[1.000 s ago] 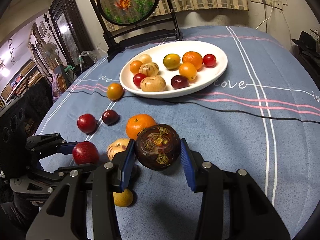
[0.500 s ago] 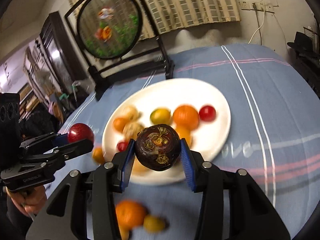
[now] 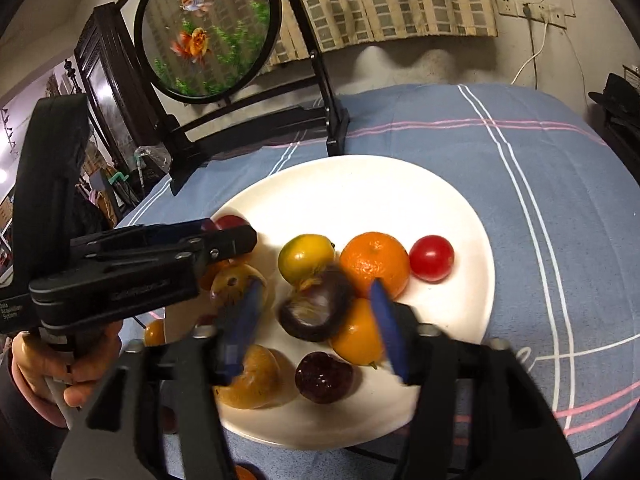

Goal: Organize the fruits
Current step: 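Carry the mangosteen and red apple onto the white plate and open both tools, then move both open tools back over the remaining fruits, then grasp the dark brown oval fruit with the right tool while the left tool grasps a red apple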

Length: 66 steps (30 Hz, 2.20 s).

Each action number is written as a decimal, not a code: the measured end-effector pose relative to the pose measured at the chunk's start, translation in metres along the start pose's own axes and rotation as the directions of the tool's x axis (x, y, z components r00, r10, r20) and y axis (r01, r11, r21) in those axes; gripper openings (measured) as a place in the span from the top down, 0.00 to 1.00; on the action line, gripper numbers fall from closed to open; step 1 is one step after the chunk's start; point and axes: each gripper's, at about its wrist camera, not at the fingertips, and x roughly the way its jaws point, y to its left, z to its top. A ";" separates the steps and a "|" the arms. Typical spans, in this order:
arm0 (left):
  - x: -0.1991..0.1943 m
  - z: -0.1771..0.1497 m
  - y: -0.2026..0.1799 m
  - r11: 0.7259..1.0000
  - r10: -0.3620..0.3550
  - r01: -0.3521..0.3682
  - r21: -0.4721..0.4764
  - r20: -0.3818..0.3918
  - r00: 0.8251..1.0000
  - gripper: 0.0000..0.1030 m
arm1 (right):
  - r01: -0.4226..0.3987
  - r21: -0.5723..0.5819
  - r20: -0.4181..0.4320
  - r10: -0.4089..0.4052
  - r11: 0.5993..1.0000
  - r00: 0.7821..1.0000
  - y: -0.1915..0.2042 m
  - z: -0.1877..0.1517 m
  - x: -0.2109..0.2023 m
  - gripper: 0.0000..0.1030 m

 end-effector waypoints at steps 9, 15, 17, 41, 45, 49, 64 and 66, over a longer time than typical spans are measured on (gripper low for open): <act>-0.097 -0.059 -0.005 0.992 0.084 -0.098 0.077 0.174 0.981 0.02 | 0.035 -0.034 0.012 -0.035 0.999 0.999 0.007 -0.020 -0.037 0.39; -0.130 -0.122 0.004 0.993 0.080 -0.096 0.067 0.205 0.976 0.02 | -0.013 -0.036 -0.032 0.011 0.999 0.999 0.013 -0.059 -0.067 0.39; -0.130 -0.139 0.012 0.996 0.083 -0.087 0.015 0.179 0.980 0.02 | -0.023 -0.070 -0.038 0.020 0.997 0.999 0.018 -0.072 -0.077 0.39; -0.136 -0.160 0.043 0.983 0.139 -0.119 -0.138 0.145 0.980 0.02 | -0.113 -0.440 -0.187 0.032 0.891 0.982 0.088 -0.150 -0.095 0.39; -0.137 -0.161 0.041 0.985 0.139 -0.121 -0.127 0.144 0.980 0.02 | -0.117 -0.420 -0.219 0.025 0.900 0.975 0.084 -0.148 -0.089 0.39; -0.137 -0.161 0.038 0.986 0.141 -0.126 -0.111 0.147 0.979 0.02 | -0.128 -0.412 -0.254 0.021 0.902 0.967 0.084 -0.149 -0.083 0.39; -0.136 -0.161 0.039 0.984 0.160 -0.147 -0.102 0.143 0.977 0.02 | -0.133 -0.396 -0.280 0.019 0.909 0.960 0.084 -0.149 -0.077 0.56; -0.136 -0.161 0.040 0.983 0.163 -0.149 -0.104 0.140 0.977 0.02 | -0.136 -0.392 -0.284 0.021 0.910 0.959 0.083 -0.148 -0.075 0.58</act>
